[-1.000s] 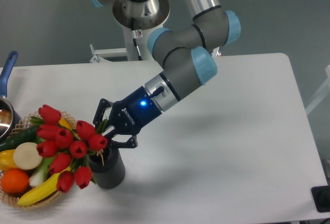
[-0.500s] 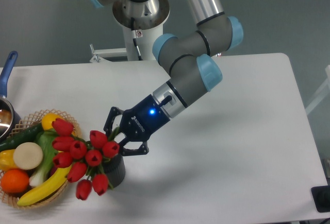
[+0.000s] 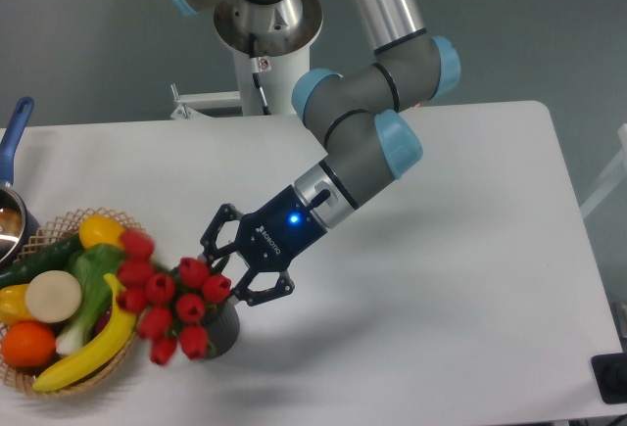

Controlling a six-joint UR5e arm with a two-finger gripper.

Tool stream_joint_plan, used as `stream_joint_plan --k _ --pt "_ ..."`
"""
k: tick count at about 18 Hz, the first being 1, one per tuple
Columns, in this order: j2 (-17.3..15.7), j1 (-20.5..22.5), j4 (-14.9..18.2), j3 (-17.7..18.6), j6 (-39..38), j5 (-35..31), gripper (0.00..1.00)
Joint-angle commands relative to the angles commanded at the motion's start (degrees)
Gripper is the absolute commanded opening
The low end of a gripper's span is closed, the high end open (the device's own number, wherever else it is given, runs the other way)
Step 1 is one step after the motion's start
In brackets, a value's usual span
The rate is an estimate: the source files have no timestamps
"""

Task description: Insert the flowers into the vase

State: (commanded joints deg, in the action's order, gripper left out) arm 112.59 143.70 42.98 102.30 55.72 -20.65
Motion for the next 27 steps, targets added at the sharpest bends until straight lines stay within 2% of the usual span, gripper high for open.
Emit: stream_joint_plan --k 3,10,13,18,21,25,27 --pt "-0.8 1.2 0.0 1.3 0.0 0.0 1.0" --pt "-3.3 5.7 0.1 3.1 0.1 -0.3 1.0" --pt "-4.1 8.5 0.1 3.0 0.1 -4.3 1.0" --pt "-4.5 14.5 0.1 1.1 0.2 -17.9 1.0" --pt "-4.5 15.7 0.1 0.3 0.3 -26.3 1.0" --pt "-4.1 16.9 0.1 -0.9 9.6 -48.5 1.0" --pt "-4.0 16.6 0.2 -0.6 11.2 -55.5 1.0"
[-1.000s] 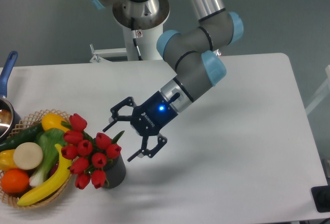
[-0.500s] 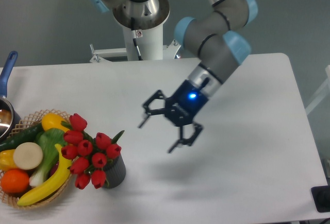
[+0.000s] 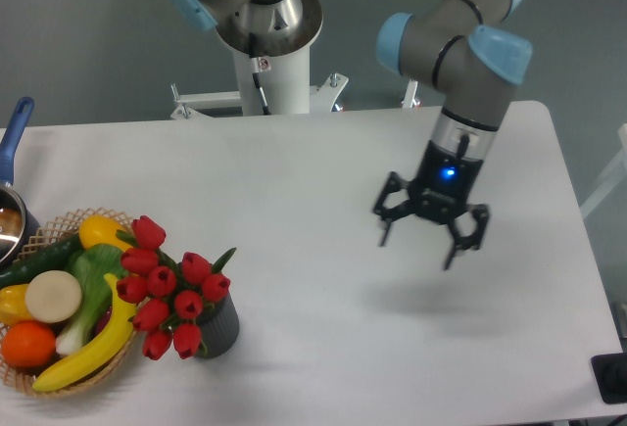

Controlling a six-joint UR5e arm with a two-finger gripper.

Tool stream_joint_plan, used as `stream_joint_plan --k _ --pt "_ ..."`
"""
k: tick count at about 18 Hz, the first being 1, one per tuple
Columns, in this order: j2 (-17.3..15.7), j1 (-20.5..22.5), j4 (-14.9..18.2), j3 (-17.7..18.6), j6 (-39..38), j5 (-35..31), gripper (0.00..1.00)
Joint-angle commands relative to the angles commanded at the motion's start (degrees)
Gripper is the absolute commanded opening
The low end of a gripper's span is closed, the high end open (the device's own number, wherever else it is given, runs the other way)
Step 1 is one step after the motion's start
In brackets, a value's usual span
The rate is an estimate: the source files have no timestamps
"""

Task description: Insert the flowers into the vase

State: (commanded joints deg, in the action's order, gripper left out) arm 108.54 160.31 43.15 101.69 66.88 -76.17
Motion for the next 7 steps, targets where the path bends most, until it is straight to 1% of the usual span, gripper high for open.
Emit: stream_joint_plan --k 3,4,7 --pt "0.2 -0.5 0.2 0.7 0.4 -7.2 1.0" --pt "0.2 -1.2 0.2 0.8 0.6 -8.1 1.0" --pt "-0.1 -1.3 0.2 1.0 0.5 -8.5 1.0"
